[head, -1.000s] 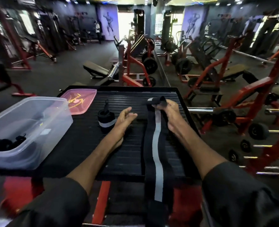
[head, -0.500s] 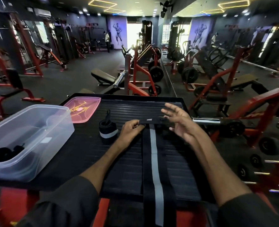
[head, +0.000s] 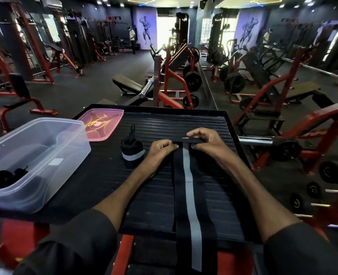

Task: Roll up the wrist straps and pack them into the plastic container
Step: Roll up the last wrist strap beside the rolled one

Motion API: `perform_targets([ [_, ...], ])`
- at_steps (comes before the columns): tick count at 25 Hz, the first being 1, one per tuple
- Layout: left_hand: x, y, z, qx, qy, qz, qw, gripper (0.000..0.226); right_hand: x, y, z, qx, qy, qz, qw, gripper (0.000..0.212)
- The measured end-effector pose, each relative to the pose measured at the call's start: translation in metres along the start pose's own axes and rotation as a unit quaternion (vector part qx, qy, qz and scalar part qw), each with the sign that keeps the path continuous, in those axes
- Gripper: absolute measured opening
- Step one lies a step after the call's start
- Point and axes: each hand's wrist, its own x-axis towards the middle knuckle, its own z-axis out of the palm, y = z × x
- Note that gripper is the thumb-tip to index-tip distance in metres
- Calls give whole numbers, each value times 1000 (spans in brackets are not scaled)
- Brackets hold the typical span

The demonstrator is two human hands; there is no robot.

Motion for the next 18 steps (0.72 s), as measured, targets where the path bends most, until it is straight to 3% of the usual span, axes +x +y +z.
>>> perform_targets([
  [4, 3, -4, 0, 2, 5, -4, 1000, 21, -4, -11, -9, 82, -95, 76, 989, 41],
  [10, 8, -5, 3, 14, 20, 1, 1000, 28, 4, 12, -2, -31, -21, 17, 999, 29],
  [15, 8, -1, 0, 20, -29, -8, 999, 24, 5, 20, -6, -99, 30, -86, 991, 17],
  [18, 8, 6, -2, 1, -56, -42, 998, 5, 7, 23, -8, -114, 60, -109, 986, 16],
])
